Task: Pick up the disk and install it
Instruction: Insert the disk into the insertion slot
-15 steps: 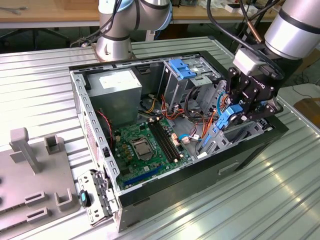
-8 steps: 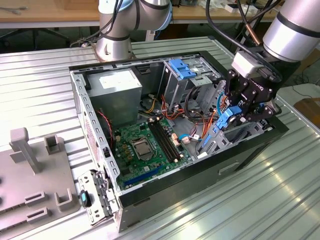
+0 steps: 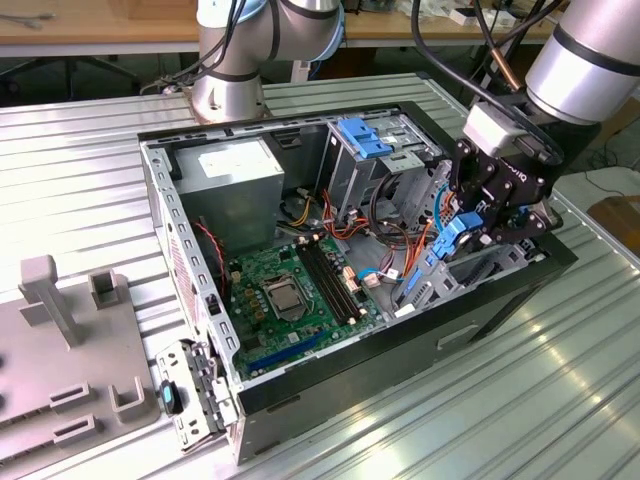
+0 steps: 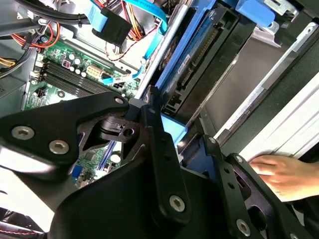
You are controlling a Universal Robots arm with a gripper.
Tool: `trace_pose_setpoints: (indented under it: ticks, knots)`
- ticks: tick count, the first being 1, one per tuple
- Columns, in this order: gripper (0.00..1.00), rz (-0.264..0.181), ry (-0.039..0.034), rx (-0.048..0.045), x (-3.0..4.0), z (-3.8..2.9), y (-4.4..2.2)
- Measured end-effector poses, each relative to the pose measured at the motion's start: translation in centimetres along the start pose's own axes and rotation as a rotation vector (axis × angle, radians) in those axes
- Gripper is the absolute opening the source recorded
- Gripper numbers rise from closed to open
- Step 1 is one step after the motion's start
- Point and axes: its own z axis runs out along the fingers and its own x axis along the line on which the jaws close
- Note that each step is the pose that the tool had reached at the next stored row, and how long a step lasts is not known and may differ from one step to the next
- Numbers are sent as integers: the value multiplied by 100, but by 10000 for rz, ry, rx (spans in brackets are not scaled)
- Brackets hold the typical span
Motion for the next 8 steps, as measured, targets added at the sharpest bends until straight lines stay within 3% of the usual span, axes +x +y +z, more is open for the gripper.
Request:
trace_pose_setpoints:
  ticks: [3, 4, 8]
  knots:
    - [44, -1, 0, -4, 0, 2, 1]
    - [51, 0, 1, -4, 0, 2, 1]
    - [51, 0, 2, -4, 0, 3, 1]
